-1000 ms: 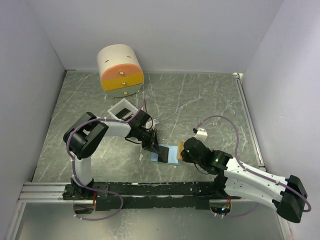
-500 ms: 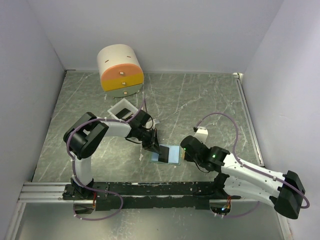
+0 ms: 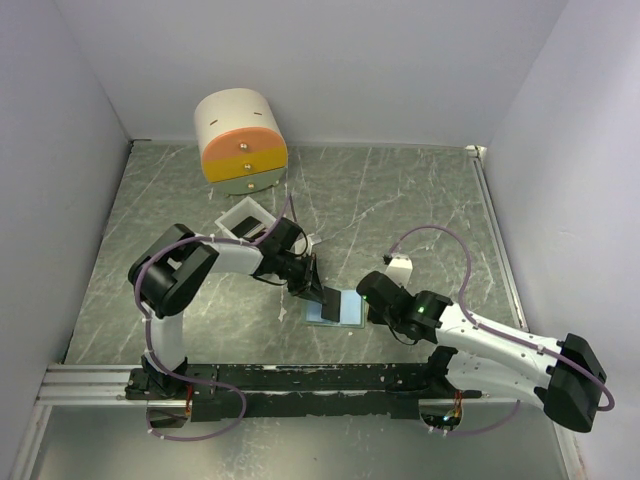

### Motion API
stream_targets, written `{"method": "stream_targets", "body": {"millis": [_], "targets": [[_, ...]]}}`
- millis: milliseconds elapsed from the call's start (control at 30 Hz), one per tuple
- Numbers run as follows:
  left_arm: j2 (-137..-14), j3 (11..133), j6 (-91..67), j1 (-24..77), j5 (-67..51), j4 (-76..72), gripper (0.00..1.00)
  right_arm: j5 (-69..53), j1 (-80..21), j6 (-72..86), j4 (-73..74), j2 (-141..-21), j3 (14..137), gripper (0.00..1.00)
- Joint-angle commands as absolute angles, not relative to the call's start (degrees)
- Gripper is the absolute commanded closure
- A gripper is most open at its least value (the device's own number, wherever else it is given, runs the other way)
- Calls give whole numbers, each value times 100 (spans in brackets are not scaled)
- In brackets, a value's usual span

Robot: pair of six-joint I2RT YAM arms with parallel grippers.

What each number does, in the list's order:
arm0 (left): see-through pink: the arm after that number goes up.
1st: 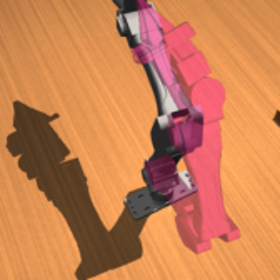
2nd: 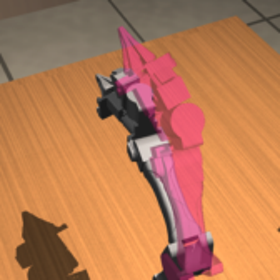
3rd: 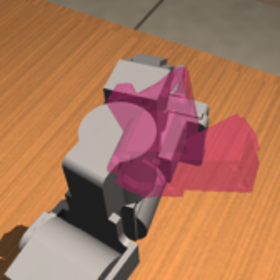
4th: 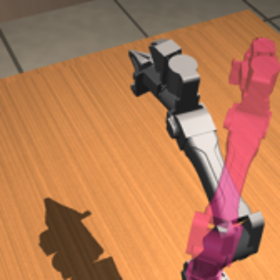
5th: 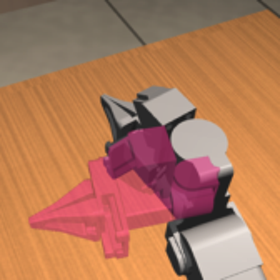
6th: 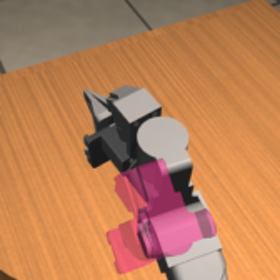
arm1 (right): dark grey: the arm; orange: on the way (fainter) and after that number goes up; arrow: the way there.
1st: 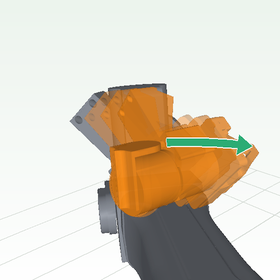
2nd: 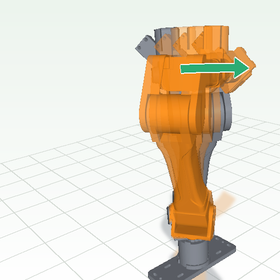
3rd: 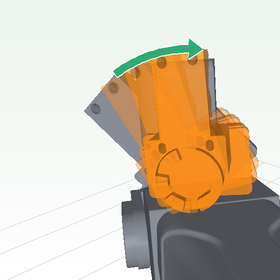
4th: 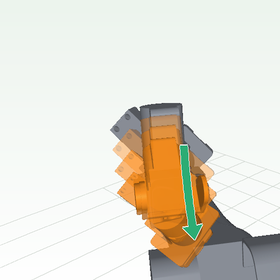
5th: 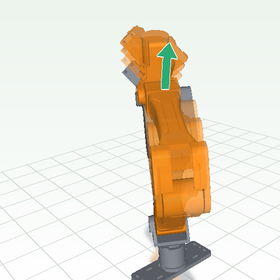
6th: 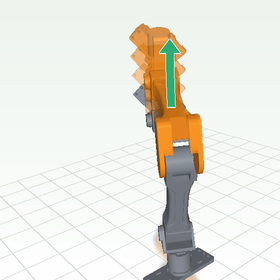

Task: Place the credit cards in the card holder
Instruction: Insert the credit card into the card holder.

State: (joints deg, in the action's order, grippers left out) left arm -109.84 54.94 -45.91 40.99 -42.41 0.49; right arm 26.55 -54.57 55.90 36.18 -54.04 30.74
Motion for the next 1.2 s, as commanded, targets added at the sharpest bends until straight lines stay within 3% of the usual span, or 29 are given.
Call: {"method": "stream_targets", "body": {"millis": [0, 467, 1167], "targets": [[-11150, 5493, -4530, 4131, -4168, -143, 93, 2696, -5471, 5619, 3500, -5421, 3054, 100], [-11122, 4964, -5018, 4134, -4679, -1281, 93, 2625, -5472, 5625, 3390, -5422, 2949, 100], [-11176, 4920, -5185, 4137, -4459, -1747, 93, 2531, -5468, 5624, 3350, -5345, 2865, 100]]}}
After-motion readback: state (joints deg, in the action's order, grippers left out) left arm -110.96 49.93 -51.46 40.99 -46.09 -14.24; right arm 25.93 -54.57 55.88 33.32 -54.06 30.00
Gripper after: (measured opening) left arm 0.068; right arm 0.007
